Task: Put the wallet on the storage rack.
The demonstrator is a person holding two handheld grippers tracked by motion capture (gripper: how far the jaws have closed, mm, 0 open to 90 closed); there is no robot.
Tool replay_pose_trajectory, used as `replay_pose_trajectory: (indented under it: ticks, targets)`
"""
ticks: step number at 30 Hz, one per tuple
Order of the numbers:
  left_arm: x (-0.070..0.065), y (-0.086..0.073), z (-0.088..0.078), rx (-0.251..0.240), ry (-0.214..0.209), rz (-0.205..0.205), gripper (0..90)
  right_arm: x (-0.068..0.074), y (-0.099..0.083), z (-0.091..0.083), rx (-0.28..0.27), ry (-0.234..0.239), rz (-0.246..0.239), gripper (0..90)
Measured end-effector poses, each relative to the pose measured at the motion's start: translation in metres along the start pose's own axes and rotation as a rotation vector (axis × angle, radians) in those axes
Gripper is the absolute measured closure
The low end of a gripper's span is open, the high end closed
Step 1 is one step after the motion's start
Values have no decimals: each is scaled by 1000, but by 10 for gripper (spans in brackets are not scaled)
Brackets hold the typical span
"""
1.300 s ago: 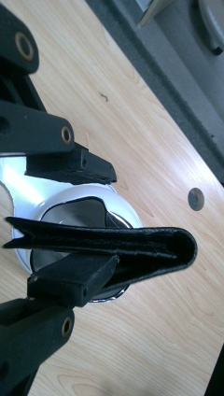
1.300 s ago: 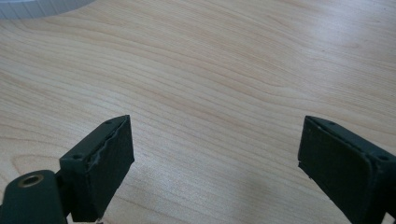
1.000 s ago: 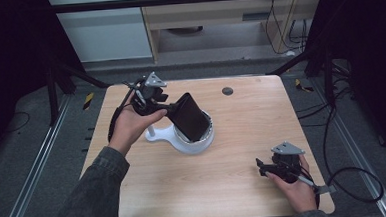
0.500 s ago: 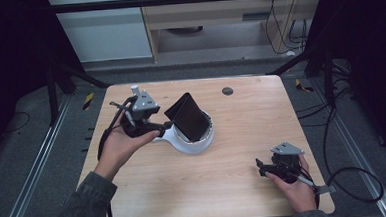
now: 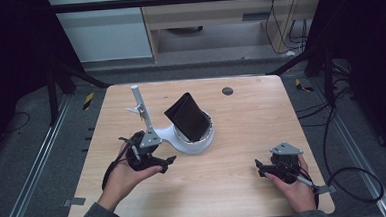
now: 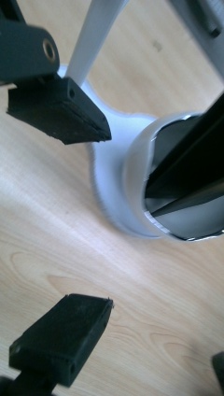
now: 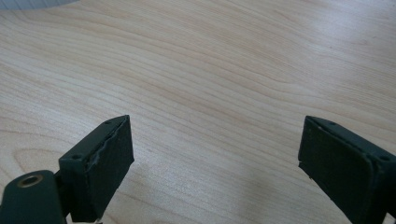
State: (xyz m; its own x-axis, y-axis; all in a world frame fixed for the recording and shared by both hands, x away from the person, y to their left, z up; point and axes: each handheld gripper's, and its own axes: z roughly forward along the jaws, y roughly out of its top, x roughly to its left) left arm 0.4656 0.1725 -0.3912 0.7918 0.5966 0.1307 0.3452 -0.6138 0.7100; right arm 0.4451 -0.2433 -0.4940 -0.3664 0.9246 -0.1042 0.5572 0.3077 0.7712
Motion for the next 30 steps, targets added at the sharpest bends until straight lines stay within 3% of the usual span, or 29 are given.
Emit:
replay_pose_trajectory:
  ticks: [2,7,10,15,21,30]
  targets:
    - [-4,-15,11,27,-19,-19,131,1,0,0,0,4,-1,102]
    - [-4,-42,27,55,-22,-55,93,1,0,0,5,8,5,91]
    - [1,-58,32,58,-14,-95,84,1,-1,2,7,10,0,83]
    - [8,-75,32,55,-8,-126,68,2,-1,2,16,16,10,69]
    - [20,-99,33,60,54,-197,35,2,-2,5,19,54,34,42]
    - [45,-130,24,66,128,-285,39,5,-6,17,79,121,63,45]
